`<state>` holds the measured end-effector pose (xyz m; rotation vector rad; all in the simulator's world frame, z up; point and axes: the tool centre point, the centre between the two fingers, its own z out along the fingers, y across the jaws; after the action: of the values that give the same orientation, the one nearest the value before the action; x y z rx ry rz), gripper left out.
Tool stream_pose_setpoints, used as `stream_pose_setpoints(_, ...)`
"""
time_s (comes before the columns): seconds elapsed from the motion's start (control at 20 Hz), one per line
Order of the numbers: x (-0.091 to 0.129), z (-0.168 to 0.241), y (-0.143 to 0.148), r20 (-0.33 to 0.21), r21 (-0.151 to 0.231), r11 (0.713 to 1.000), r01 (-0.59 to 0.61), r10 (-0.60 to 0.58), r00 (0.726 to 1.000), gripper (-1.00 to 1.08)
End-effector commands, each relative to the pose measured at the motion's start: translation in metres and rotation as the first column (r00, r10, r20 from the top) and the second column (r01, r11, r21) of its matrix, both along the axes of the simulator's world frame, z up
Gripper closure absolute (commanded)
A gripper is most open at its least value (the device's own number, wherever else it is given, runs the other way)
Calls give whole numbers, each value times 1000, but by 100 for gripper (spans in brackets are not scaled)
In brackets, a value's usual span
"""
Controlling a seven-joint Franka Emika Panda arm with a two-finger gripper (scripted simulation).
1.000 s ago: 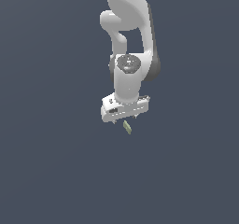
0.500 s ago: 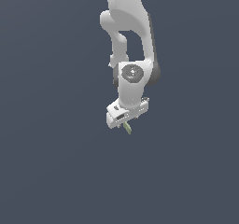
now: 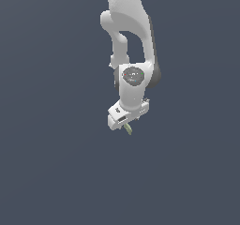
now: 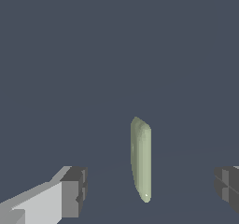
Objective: Pick up the object and move it to a goal position.
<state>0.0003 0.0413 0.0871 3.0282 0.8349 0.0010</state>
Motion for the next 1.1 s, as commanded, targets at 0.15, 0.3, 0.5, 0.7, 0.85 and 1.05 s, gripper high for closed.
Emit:
stream_pose_setpoints(0.15,-1,-21,0,-1,0,1000,-2,2,1000,-92)
stream_pose_setpoints(0.3,-2,-37,0,-1,0,1000,-4,4,1000,-92)
stream_pose_setpoints(0.5,-1,-47,0,-1,0,1000,-5,5,1000,-92)
stream_pose_setpoints(0.7,0,-48,0,-1,0,1000,-5,5,1000,108)
stream_pose_setpoints(0.85,0,-48,0,-1,0,1000,-5,5,1000,108)
stream_pose_setpoints(1.05,0,-48,0,-1,0,1000,-5,5,1000,108)
